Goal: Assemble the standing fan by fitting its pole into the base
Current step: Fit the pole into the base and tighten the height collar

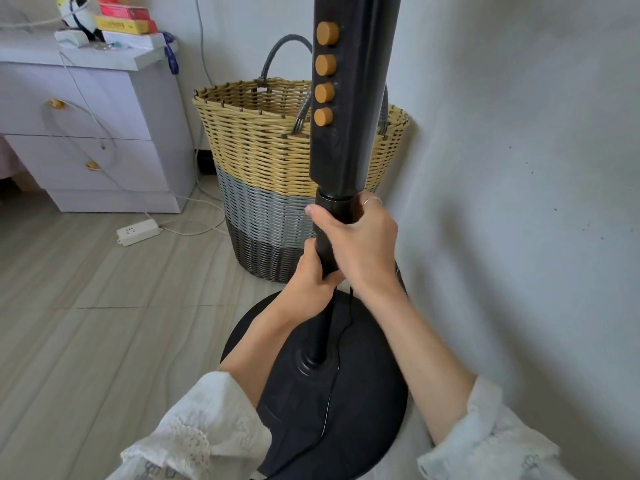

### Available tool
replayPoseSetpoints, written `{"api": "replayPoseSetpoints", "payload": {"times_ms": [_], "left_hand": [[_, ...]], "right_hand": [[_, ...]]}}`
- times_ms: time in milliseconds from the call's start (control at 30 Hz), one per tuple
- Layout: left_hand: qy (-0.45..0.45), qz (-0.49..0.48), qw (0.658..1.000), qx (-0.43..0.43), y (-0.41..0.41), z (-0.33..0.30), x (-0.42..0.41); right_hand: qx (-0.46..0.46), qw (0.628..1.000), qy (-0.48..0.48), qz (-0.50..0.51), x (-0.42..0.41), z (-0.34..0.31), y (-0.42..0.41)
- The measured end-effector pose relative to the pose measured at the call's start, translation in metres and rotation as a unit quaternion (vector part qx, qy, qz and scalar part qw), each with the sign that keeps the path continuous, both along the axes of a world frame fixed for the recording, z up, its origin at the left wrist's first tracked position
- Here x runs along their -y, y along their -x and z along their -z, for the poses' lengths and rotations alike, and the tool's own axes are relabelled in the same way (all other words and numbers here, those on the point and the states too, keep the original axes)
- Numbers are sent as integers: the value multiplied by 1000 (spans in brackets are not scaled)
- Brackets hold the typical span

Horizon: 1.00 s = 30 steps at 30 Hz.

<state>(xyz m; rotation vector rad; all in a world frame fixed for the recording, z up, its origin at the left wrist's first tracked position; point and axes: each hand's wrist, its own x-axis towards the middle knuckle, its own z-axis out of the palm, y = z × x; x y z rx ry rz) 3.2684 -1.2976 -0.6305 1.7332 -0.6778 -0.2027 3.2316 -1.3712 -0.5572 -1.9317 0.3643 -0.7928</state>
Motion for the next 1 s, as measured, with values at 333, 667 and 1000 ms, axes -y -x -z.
{"api": "replayPoseSetpoints", "payload": {"times_ms": [333, 667, 1000], "left_hand": [[2, -11, 1000, -18, 1, 2, 2], [-2, -14, 1000, -1, -1, -2, 0], [4, -5, 1000, -8, 2, 0, 2]], "right_hand": [[-26, 992, -58, -113, 28, 2, 14], [-5, 1000, -25, -7, 2, -7, 0], [-22, 996, -9, -85, 22, -4, 9]]}}
